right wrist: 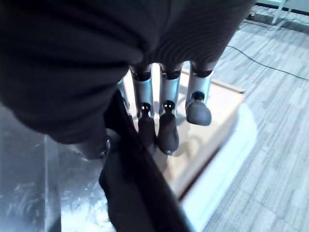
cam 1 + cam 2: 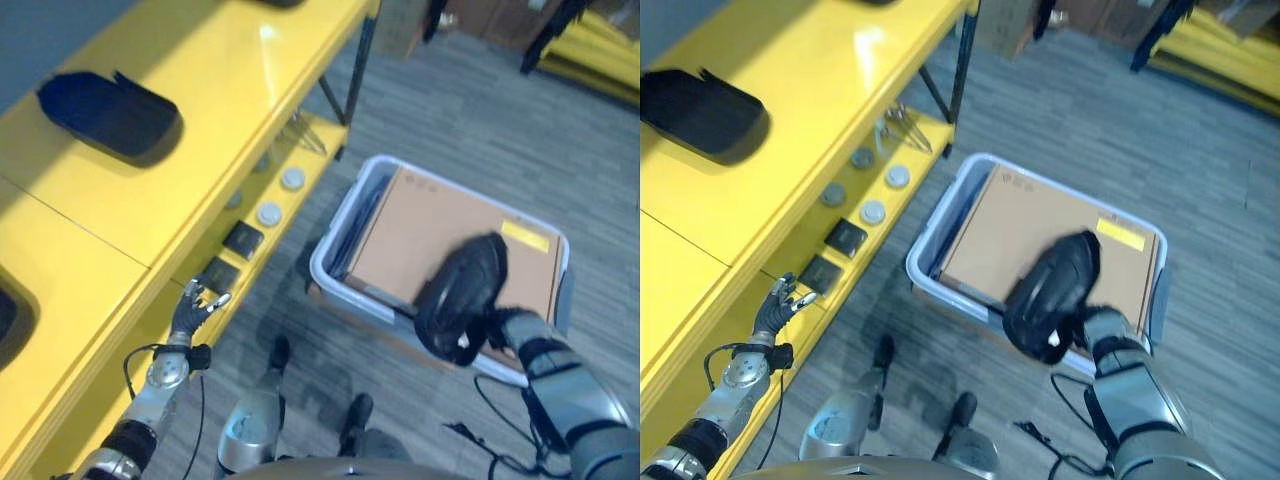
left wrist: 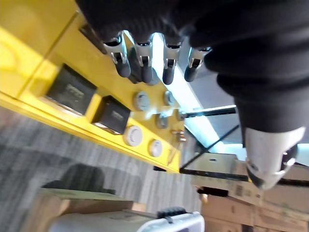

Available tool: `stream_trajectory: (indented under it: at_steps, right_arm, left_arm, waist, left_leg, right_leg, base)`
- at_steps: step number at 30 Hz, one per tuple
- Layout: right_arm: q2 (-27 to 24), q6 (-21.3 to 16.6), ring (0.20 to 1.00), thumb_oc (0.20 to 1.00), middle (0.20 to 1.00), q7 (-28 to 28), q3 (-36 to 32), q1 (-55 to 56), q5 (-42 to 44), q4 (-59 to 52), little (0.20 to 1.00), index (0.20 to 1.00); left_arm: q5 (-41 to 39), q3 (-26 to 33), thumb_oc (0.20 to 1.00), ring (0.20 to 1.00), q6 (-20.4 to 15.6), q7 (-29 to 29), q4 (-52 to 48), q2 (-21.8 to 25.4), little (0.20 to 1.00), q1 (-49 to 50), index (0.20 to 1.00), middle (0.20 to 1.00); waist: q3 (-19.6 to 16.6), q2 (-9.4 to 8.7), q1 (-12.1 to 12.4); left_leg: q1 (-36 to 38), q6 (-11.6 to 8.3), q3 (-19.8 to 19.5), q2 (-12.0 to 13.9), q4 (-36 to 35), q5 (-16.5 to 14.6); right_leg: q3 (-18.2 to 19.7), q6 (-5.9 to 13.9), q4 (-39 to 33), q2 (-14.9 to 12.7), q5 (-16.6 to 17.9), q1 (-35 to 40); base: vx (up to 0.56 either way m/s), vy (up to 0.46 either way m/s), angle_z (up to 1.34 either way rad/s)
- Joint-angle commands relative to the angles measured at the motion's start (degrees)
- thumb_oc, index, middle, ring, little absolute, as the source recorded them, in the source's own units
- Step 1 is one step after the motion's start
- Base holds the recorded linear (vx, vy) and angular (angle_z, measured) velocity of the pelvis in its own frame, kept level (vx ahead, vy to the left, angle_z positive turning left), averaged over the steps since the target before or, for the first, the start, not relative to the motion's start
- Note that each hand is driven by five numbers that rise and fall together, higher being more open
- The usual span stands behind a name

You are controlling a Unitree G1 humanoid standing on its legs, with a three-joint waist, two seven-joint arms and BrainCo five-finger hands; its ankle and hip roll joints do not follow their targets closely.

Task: Move parts from the plastic box to the shelf.

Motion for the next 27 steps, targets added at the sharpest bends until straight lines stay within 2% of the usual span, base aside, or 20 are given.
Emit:
stream_trajectory:
  at_steps: [1, 2, 3, 5, 6, 7, 11, 14, 16, 17, 23, 27]
  right_arm:
    - [-2.71, -9.01, 0.2, 0.2, 0.2, -8.68, 2.26, -1.11, 1.04, -1.64, 0.2, 0.2]
    - [-2.99, -12.92, 0.2, 0.2, 0.2, -13.04, 1.64, 0.0, -0.61, -4.28, 0.2, 0.2]
    - [-3.32, -14.21, 0.2, 0.2, 0.2, -15.29, 1.34, 0.72, -1.69, -6.71, 0.2, 0.2]
    - [-3.91, -15.29, 0.2, 0.2, 0.2, -17.77, 1.18, 1.75, -3.4, -10.5, 0.2, 0.2]
    - [-5.27, -14.4, 0.2, 0.2, 0.2, -21.35, 1.19, 3.14, -6.35, -17.97, 0.2, 0.2]
    - [-5.59, -15.13, 0.2, 0.2, 0.2, -22.73, 1.12, 3.48, -7.83, -19.54, 0.2, 0.2]
    - [-8.29, -14.24, 0.2, 0.2, 0.2, -24.48, -0.85, 5.23, -14.09, -30.74, 0.2, 0.2]
    - [-10.24, -15.24, 0.2, 0.2, 0.2, -25.78, -1.69, 5.0, -20.08, -38.59, 0.2, 0.2]
    - [-12.27, -15.96, 0.2, 0.2, 0.2, -26.02, -0.88, 2.71, -25.59, -45.1, 0.2, 0.2]
    - [-13.18, -16.1, 0.2, 0.2, 0.2, -25.66, -0.28, 1.59, -27.13, -47.28, 0.2, 0.2]
    - [-15.3, -17.7, 0.2, 0.2, 0.2, -24.59, 2.17, -2.69, -29.96, -52.08, 0.2, 0.2]
    - [-15.12, -18.88, 0.2, 0.2, 0.2, -24.38, 4.77, -6.9, -30.89, -53.31, 0.2, 0.2]
  left_arm:
    - [-0.65, -2.39, 1.0, 1.0, 0.28, -2.37, -2.63, 0.5, 1.0, -3.73, 1.0, 1.0]
    - [-2.22, -2.57, 1.0, 1.0, 1.47, -3.62, -5.76, 1.2, 1.0, -3.71, 1.0, 1.0]
    - [-2.83, -2.61, 1.0, 1.0, 2.65, -4.11, -8.02, 1.49, 1.0, -3.83, 1.0, 1.0]
    - [-3.4, -2.67, 1.0, 1.0, 3.75, -4.94, -10.37, 1.83, 1.0, -3.98, 1.0, 1.0]
    - [-3.56, -2.8, 1.0, 1.0, 5.47, -6.0, -13.37, 1.79, 1.0, -4.53, 1.0, 1.0]
    - [-3.49, -2.92, 1.0, 1.0, 5.59, -6.46, -14.02, 1.74, 1.0, -4.75, 1.0, 1.0]
    - [-4.78, -3.42, 1.0, 1.0, 10.11, -7.41, -17.72, 1.65, 1.0, -6.74, 1.0, 1.0]
    - [-6.64, -4.81, 1.0, 1.0, 13.9, -9.79, -19.18, 1.0, 1.0, -8.83, 1.0, 1.0]
    - [-8.53, -7.09, 1.0, 1.0, 19.23, -11.56, -19.85, -0.33, 1.0, -12.25, 1.0, 1.0]
    - [-8.8, -7.99, 1.0, 1.0, 20.63, -11.81, -19.88, -0.76, 1.0, -13.48, 1.0, 1.0]
    - [-6.94, -10.44, 1.0, 1.0, 22.66, -12.62, -19.24, -3.18, 1.0, -19.0, 1.0, 1.0]
    - [-8.99, -12.02, 1.0, 1.0, 24.35, -11.37, -18.36, -5.62, 1.0, -23.4, 1.0, 1.0]
  waist:
    - [-0.35, 1.12, 0.47]
    - [-1.64, 0.91, 0.0]
    - [-2.42, 0.77, -0.43]
    - [-3.28, 0.6, -1.04]
    - [-4.65, 0.31, -2.14]
    - [-4.82, 0.28, -2.4]
    - [-6.16, -0.24, -4.45]
    - [-6.95, -0.61, -6.0]
    - [-7.78, -0.97, -7.4]
    - [-8.03, -1.14, -7.88]
    - [-8.87, -1.63, -9.35]
    - [-9.38, -1.92, -10.17]
  left_leg:
    - [5.56, -3.48, 2.43, 3.69, -0.09, -10.16]
    - [6.46, -3.71, 2.86, 4.05, -0.09, -10.38]
    - [6.93, -3.78, 3.17, 4.21, -0.09, -10.46]
    - [7.48, -3.8, 3.56, 4.36, -0.09, -10.53]
    - [8.26, -3.71, 4.2, 4.53, -0.09, -10.62]
    - [8.77, -3.73, 4.42, 4.62, -0.09, -10.88]
    - [10.48, -3.33, 5.85, 4.81, -0.09, -11.51]
    - [11.73, -3.04, 6.85, 5.02, -0.09, -12.17]
    - [12.65, -2.81, 7.57, 5.1, -0.09, -12.64]
    - [12.89, -2.74, 7.8, 5.09, -0.09, -12.76]
    - [13.75, -2.54, 8.62, 5.14, -0.09, -13.12]
    - [14.35, -2.49, 9.09, 5.22, -0.09, -13.48]
  right_leg:
    - [-1.48, -1.15, 0.24, -1.48, -2.07, -3.07]
    - [-1.34, -1.2, 0.24, -1.28, -2.41, -2.13]
    - [-1.19, -1.2, 0.24, -1.22, -2.48, -1.73]
    - [-0.88, -1.22, 0.24, -1.13, -2.55, -1.28]
    - [-0.35, -1.32, 0.24, -1.04, -2.58, -0.72]
    - [-0.11, -1.37, 0.24, -0.93, -2.76, -0.31]
    - [1.08, -1.46, 0.24, -0.65, -3.13, 0.91]
    - [2.19, -1.47, 0.24, -0.29, -3.57, 1.72]
    - [3.2, -1.29, 0.24, -0.03, -3.93, 2.3]
    - [3.47, -1.18, 0.24, 0.05, -3.97, 2.41]
    - [4.49, -0.9, 0.24, 0.19, -4.2, 2.82]
    - [5.12, -0.66, 0.24, 0.27, -4.38, 3.03]
  base:
    - [0.02, -0.084, 0.03]
    - [0.03, -0.073, 0.0]
    - [0.02, -0.051, -0.03]
    - [0.01, -0.005, -0.04]
    - [0.04, -0.012, -0.09]
    - [0.02, -0.005, -0.08]
    - [0.01, 0.005, -0.1]
    - [-0.01, 0.018, -0.23]
    - [-0.02, 0.027, -0.2]
    - [-0.01, 0.019, -0.21]
    - [-0.01, 0.02, -0.12]
    - [0.0, 0.02, -0.1]
